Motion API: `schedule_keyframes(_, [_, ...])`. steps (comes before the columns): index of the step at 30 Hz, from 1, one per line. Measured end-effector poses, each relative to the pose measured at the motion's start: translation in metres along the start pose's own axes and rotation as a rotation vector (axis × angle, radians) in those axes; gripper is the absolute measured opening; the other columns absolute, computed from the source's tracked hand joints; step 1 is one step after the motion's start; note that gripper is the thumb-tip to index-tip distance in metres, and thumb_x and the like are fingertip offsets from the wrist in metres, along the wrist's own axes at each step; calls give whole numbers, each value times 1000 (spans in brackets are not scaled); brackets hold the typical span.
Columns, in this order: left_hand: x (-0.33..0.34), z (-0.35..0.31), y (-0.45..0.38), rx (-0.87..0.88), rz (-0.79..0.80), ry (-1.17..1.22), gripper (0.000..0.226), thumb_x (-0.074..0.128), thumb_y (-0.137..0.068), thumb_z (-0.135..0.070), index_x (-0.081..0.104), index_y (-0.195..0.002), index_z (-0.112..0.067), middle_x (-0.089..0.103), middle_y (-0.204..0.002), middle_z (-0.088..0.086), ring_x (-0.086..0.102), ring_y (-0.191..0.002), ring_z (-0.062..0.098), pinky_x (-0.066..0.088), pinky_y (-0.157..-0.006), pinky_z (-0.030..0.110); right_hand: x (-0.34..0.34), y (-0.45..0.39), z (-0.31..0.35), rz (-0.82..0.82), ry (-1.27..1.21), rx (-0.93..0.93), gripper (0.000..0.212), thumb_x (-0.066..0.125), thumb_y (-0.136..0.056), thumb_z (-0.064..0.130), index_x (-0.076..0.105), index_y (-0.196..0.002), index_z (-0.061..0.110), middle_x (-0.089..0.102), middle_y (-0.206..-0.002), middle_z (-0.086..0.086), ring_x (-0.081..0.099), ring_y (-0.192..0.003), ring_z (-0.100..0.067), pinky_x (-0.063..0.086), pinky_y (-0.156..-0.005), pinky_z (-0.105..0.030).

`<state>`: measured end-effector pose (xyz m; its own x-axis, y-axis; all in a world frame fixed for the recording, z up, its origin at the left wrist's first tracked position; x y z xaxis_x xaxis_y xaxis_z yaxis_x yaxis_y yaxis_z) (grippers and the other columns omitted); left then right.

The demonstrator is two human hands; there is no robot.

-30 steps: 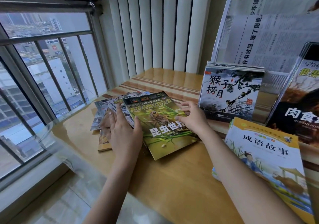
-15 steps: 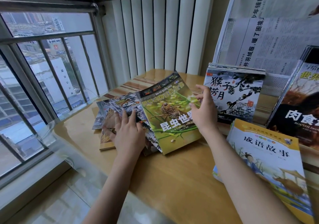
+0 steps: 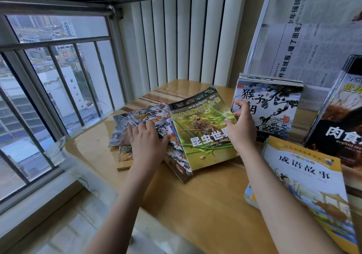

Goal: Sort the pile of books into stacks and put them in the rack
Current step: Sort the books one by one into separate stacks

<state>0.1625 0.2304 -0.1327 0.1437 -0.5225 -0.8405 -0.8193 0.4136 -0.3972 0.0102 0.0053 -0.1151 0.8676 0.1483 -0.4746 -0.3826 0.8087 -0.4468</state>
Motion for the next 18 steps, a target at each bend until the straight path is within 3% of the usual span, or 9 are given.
schedule_keyframes(3, [4, -2, -20, 43, 56, -15, 44, 50, -92, -45, 53, -113, -6, 56, -121, 17, 45, -120, 34, 24, -111, 49, 6, -1, 2, 65, -141, 12, 49, 59, -87, 2, 41, -125, 26, 58, -94, 4, 58, -80, -19, 50, -63, -39])
schedule_keyframes(5, [8, -11, -33, 88, 105, 81, 39, 44, -95, -44, 59, -99, -8, 61, -110, 15, 52, -111, 33, 28, -109, 50, 10, 1, 2, 117, -259, 42, 48, 56, -88, 0, 41, -126, 27, 54, -96, 5, 57, -84, -15, 52, -74, -44])
schedule_keyframes(6, [9, -15, -37, 82, 129, 195, 36, 44, -96, -42, 58, -90, -9, 63, -100, 12, 56, -99, 29, 35, -103, 49, 12, 1, 2, 133, -293, 55, 47, 55, -89, 1, 42, -126, 27, 54, -100, 4, 57, -88, -15, 52, -77, -42])
schedule_keyframes(8, [11, -15, -42, -28, 169, 514, 30, 55, -93, -36, 57, -94, -6, 61, -93, 4, 55, -81, 20, 47, -82, 37, 13, 2, 3, 150, -316, 79, 44, 53, -91, 4, 45, -129, 24, 53, -112, 0, 56, -97, -19, 51, -80, -38])
schedule_keyframes(10, [9, -8, -45, -151, 123, 773, 32, 66, -87, -32, 57, -101, -5, 63, -94, 7, 56, -75, 16, 47, -63, 27, 14, 2, 5, 165, -289, 93, 39, 52, -92, 6, 49, -130, 16, 52, -116, 4, 51, -102, -12, 46, -83, -29])
schedule_keyframes(12, [6, -3, -46, -206, 67, 872, 31, 70, -83, -34, 58, -90, -6, 61, -83, 6, 54, -69, 16, 41, -55, 23, 15, 2, 5, 162, -241, 117, 33, 52, -93, 8, 54, -126, 10, 50, -112, 5, 46, -105, -9, 39, -85, -25])
schedule_keyframes(15, [3, 1, -48, -211, 18, 769, 34, 70, -81, -39, 50, -74, -13, 54, -70, -1, 49, -66, 17, 33, -55, 26, 12, 0, 3, 99, -196, 100, 24, 53, -93, 11, 55, -117, 10, 53, -114, -1, 51, -105, -17, 39, -81, -26])
schedule_keyframes(17, [-2, 1, -45, -202, -12, 597, 30, 66, -86, -35, 51, -86, -8, 58, -84, 4, 52, -82, 22, 38, -66, 31, 6, 1, 9, 38, -70, 7, 19, 49, -94, 11, 51, -113, 9, 55, -107, -3, 54, -93, -20, 43, -72, -30])
schedule_keyframes(18, [-2, 0, -44, -189, -27, 469, 30, 63, -88, -30, 52, -99, -4, 60, -102, 11, 52, -98, 26, 42, -81, 35, 3, 2, 12, 2, -14, -35, 17, 47, -95, 12, 50, -112, 10, 57, -98, -3, 56, -83, -21, 45, -64, -34])
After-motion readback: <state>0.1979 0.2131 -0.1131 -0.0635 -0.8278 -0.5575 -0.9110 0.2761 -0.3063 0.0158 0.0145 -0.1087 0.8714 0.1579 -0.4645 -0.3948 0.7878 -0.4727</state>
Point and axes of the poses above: each hand's wrist, its own y-axis away from the middle knuckle, its own x-axis out of the palm, z = x × y, the point moved 7 cm from there along -y, towards the middle knuckle
